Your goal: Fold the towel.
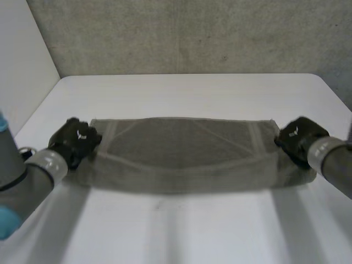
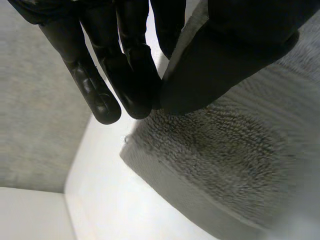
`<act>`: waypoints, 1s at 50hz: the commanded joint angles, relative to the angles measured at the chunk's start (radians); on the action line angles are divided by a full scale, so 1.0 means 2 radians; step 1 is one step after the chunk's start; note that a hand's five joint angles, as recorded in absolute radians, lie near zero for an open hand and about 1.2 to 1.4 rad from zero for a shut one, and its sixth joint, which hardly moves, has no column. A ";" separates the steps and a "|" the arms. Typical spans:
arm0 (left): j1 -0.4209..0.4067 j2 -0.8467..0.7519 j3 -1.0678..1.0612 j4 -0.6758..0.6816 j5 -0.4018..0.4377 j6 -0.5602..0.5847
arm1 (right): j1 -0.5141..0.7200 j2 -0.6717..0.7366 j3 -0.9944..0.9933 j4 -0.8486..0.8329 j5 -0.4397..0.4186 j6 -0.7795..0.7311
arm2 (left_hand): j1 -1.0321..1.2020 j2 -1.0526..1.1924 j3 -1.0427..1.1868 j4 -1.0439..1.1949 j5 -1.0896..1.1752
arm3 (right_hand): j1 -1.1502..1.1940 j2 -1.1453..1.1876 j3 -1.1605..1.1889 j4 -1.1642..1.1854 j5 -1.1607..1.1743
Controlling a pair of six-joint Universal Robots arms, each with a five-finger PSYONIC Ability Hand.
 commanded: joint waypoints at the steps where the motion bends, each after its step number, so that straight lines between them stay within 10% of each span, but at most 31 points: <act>1: -0.006 -0.113 0.109 0.057 -0.004 -0.002 | 0.010 0.107 -0.088 -0.092 0.002 0.077 | 0.093 0.089 0.090 0.089 0.090 | 0.211 0.107 0.103 0.101 0.108; 21: -0.028 -0.352 0.398 0.078 -0.047 0.000 | 0.025 0.327 -0.292 -0.257 0.056 0.011 | 0.093 0.089 0.090 0.089 0.090 | 0.211 0.107 0.103 0.101 0.108; 22: -0.028 -0.353 0.400 0.078 -0.047 0.001 | 0.026 0.331 -0.295 -0.257 0.056 0.011 | 0.093 0.089 0.090 0.089 0.090 | -0.053 -0.157 -0.161 -0.163 -0.156; 23: -0.028 -0.353 0.400 0.078 -0.047 0.001 | 0.026 0.331 -0.295 -0.257 0.056 0.011 | 0.093 0.089 0.090 0.089 0.090 | -0.055 -0.159 -0.163 -0.166 -0.158; 24: -0.029 -0.353 0.400 0.078 -0.047 0.001 | 0.026 0.333 -0.296 -0.257 0.056 0.011 | -0.159 -0.164 -0.163 -0.163 -0.163 | -0.350 -0.455 -0.459 -0.461 -0.453; 25: -0.029 -0.353 0.400 0.078 -0.047 0.001 | 0.026 0.333 -0.296 -0.257 0.056 0.011 | -0.162 -0.166 -0.165 -0.166 -0.165 | -0.353 -0.457 -0.461 -0.464 -0.456; 26: -0.031 -0.352 0.397 0.079 -0.047 0.001 | 0.026 0.333 -0.294 -0.255 0.055 0.011 | -0.517 -0.522 -0.521 -0.521 -0.521 | -0.400 -0.504 -0.508 -0.510 -0.503; 42: -0.054 -0.190 0.272 0.078 -0.049 -0.028 | 0.023 0.116 -0.138 -0.216 0.021 0.137 | -0.517 -0.522 -0.521 -0.521 -0.521 | -0.400 -0.504 -0.508 -0.510 -0.503; 50: -0.054 -0.057 0.141 0.080 -0.047 -0.174 | 0.009 0.050 -0.075 -0.094 -0.013 0.180 | -0.517 -0.522 -0.521 -0.521 -0.521 | -0.367 -0.471 -0.475 -0.477 -0.470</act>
